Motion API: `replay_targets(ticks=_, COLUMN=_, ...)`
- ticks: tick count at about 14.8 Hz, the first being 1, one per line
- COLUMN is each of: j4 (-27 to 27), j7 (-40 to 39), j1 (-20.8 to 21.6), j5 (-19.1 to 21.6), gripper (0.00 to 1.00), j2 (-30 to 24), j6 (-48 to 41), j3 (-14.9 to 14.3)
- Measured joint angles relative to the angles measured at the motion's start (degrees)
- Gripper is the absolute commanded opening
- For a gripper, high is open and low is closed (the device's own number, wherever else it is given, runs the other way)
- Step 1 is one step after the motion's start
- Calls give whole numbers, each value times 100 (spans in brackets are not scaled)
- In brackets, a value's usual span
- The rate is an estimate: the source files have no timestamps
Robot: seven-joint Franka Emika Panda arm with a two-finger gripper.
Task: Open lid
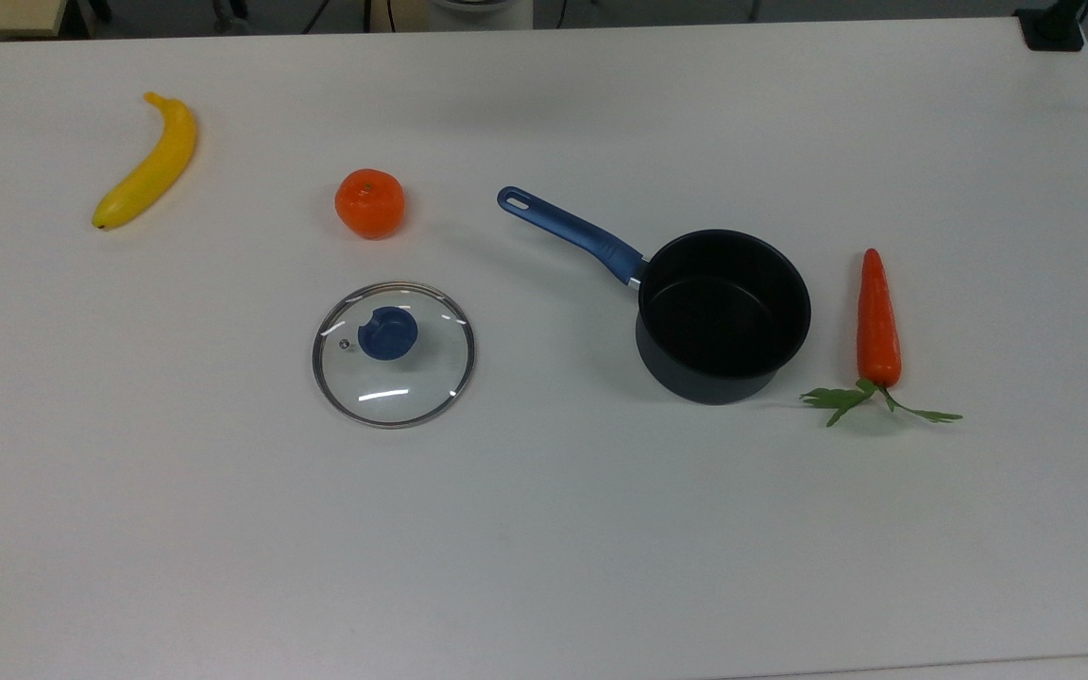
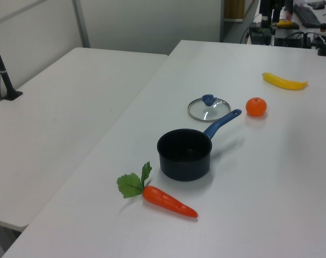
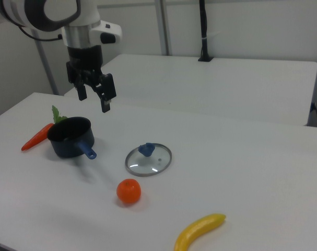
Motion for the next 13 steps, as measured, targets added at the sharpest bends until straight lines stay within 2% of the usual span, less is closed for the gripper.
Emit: replay_targets(ticks=13, j4=43, j7=-57, j1=1, j5=0, gripper=100, j2=156, j6=4, j3=1)
